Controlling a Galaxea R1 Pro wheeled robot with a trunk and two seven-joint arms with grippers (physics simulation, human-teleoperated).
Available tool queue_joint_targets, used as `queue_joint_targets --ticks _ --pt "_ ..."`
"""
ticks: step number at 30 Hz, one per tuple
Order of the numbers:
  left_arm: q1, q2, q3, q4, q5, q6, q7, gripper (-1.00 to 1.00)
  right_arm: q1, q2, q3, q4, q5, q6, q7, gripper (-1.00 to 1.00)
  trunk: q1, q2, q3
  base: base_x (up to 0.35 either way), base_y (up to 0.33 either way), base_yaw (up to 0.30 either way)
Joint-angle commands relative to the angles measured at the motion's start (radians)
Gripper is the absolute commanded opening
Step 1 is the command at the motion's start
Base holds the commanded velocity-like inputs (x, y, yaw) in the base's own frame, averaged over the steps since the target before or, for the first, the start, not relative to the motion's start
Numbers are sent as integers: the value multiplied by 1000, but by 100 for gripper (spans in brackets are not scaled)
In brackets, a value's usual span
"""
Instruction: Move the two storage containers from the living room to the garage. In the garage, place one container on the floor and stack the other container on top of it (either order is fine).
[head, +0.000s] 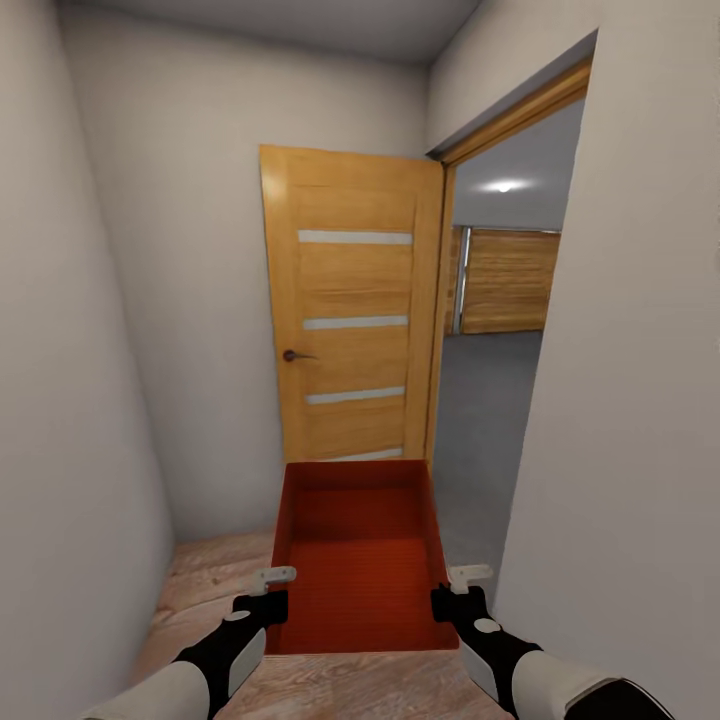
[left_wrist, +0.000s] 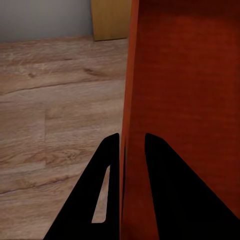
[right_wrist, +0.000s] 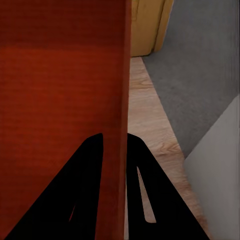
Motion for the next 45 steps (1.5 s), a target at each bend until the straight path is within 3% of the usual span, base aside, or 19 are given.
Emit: queue_joint_targets --ticks 1,28,45 --pt "-1 33 5 -2 -7 -39 18 -100 -1 0 -19 6 -33 -7 -7 -100 1 -1 -2 240 218 -282" --pt "-1 33 4 -11 -7 -39 18 -100 -1 0 -19 6 -33 -7 -8 -100 1 -1 -2 257 221 -280" --pt "-1 33 5 -11 -7 -39 18 -100 -1 -1 -19 6 -33 -7 1 -100 1 -1 -2 278 222 -105"
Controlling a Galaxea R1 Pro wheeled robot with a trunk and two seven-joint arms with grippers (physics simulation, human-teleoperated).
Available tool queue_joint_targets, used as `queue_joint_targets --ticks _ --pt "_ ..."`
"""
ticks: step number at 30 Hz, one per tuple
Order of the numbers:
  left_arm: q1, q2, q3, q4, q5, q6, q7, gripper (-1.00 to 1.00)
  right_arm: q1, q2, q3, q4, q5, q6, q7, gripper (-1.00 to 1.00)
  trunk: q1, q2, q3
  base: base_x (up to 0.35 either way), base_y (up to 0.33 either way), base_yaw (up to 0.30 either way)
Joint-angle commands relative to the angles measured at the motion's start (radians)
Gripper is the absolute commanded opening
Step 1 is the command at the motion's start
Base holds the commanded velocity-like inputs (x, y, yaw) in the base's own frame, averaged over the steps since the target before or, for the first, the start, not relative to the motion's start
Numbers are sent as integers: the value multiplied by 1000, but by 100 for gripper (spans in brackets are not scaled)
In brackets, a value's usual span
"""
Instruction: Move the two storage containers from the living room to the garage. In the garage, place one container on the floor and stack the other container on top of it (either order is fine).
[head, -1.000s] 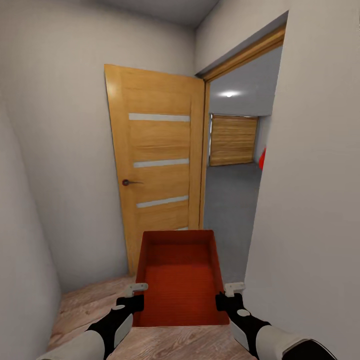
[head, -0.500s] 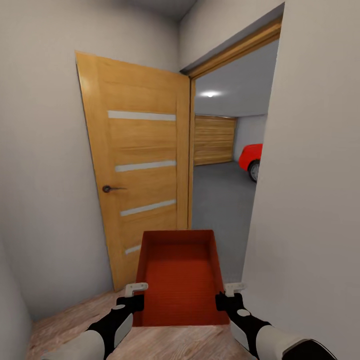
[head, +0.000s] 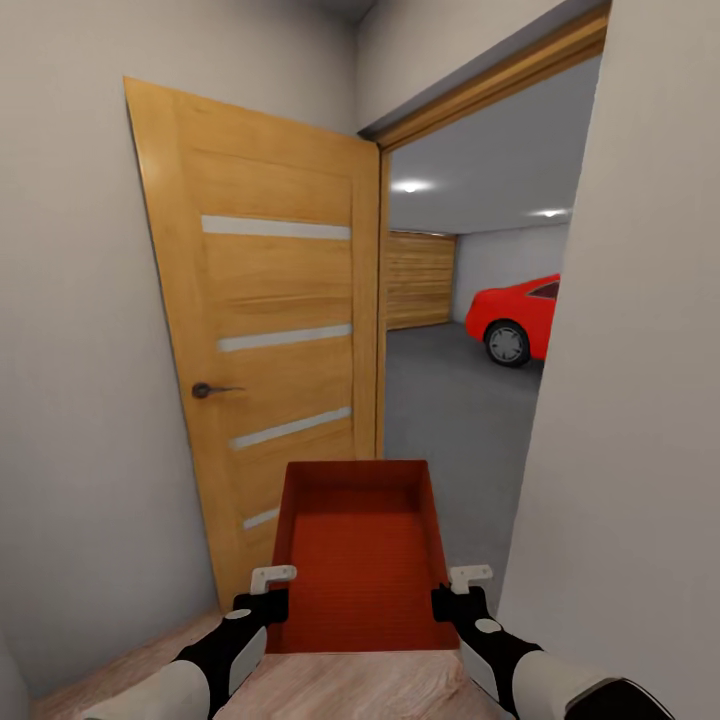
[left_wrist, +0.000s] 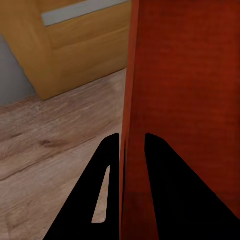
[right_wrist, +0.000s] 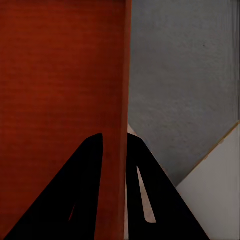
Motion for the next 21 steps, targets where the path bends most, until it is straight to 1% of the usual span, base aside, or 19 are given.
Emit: queue_joint_targets --ticks 1,21 --pt "-1 34 10 -3 -7 -46 13 -100 -1 0 -25 4 -19 -5 -4 -100 1 -1 -2 278 221 -272" --pt "-1 33 11 -5 -7 -46 13 -100 -1 0 -25 4 -19 -5 -4 -100 1 -1 -2 278 221 -277"
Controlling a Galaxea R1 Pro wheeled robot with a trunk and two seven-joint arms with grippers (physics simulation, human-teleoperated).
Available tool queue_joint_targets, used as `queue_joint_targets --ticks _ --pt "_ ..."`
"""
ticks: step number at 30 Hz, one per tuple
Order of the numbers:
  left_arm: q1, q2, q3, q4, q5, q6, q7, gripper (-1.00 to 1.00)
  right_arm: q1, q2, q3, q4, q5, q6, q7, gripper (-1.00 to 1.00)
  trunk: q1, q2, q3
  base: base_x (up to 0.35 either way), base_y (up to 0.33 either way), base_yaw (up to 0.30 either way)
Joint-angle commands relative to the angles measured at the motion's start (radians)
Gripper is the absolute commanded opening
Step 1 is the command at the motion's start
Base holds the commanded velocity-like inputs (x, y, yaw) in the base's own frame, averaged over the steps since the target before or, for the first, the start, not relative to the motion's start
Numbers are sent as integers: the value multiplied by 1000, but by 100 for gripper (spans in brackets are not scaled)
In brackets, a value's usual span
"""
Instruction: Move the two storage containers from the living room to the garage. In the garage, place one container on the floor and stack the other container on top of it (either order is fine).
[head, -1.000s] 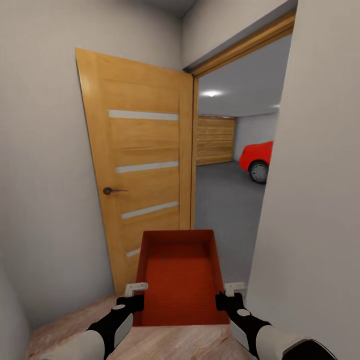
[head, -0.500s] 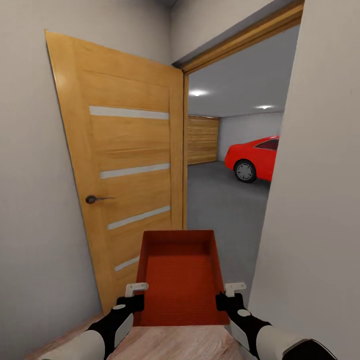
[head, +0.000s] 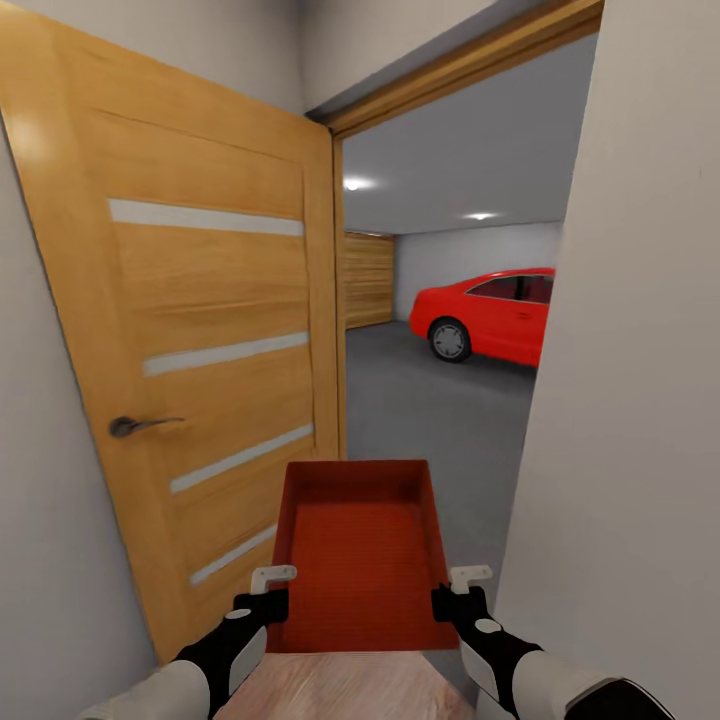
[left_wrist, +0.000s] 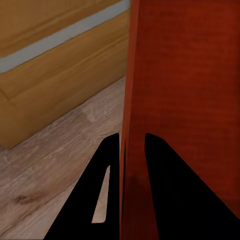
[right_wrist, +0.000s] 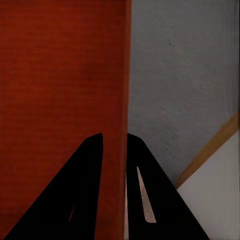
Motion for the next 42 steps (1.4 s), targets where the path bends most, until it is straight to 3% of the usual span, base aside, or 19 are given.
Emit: queue_joint_targets --ticks 1,24,42 --pt "-1 33 11 -3 -7 -47 13 -100 -1 0 -24 4 -19 -5 -4 -100 1 -1 -2 278 221 -280" --pt "-1 33 11 -3 -7 -47 13 -100 -1 0 -24 4 -19 -5 -4 -100 1 -1 -2 278 221 -278" --pt "-1 33 11 -3 -7 -47 13 -100 -1 0 -24 4 -19 -5 -5 -100 1 -1 -2 278 221 -107"
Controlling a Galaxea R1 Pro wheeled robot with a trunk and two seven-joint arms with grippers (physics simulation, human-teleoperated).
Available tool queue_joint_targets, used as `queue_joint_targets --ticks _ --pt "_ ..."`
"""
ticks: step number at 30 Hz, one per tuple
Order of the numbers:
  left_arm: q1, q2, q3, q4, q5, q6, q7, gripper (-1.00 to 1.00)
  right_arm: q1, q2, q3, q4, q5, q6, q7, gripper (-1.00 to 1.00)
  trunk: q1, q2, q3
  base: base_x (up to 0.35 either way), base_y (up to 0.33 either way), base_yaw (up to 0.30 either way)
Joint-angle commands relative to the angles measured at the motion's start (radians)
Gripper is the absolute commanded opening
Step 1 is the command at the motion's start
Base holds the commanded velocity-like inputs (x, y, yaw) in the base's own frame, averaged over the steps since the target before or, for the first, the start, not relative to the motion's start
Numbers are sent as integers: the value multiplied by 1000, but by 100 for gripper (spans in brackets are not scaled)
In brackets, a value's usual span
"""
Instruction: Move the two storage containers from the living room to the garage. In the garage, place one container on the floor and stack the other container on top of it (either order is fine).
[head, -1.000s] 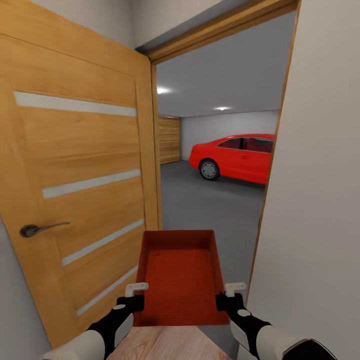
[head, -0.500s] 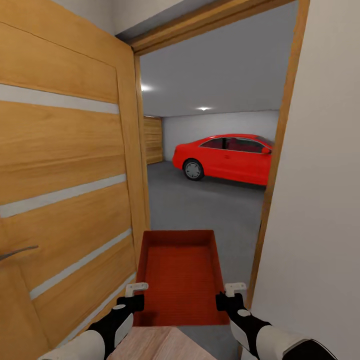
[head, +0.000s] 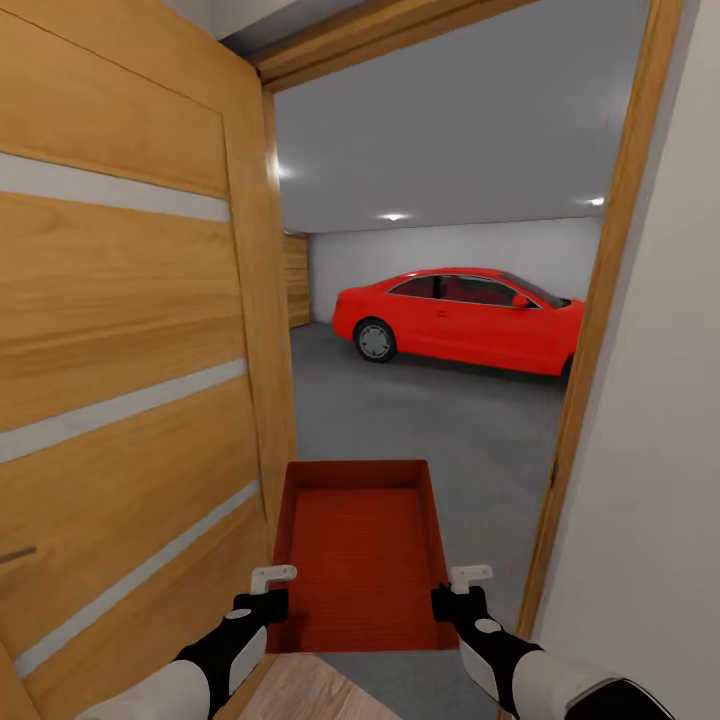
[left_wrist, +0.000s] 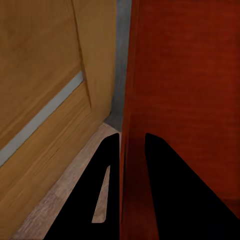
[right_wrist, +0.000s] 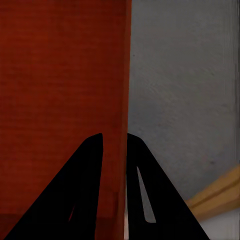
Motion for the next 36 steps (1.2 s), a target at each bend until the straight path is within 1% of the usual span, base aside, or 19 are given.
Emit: queue_joint_targets --ticks 1,36 --pt "-1 33 11 -3 -7 -48 13 -100 -1 0 -22 5 -22 -5 -5 -100 1 -1 -2 278 221 -277" --pt "-1 33 11 -3 -7 -48 13 -100 -1 0 -22 5 -22 -5 -5 -100 1 -1 -2 278 221 -284"
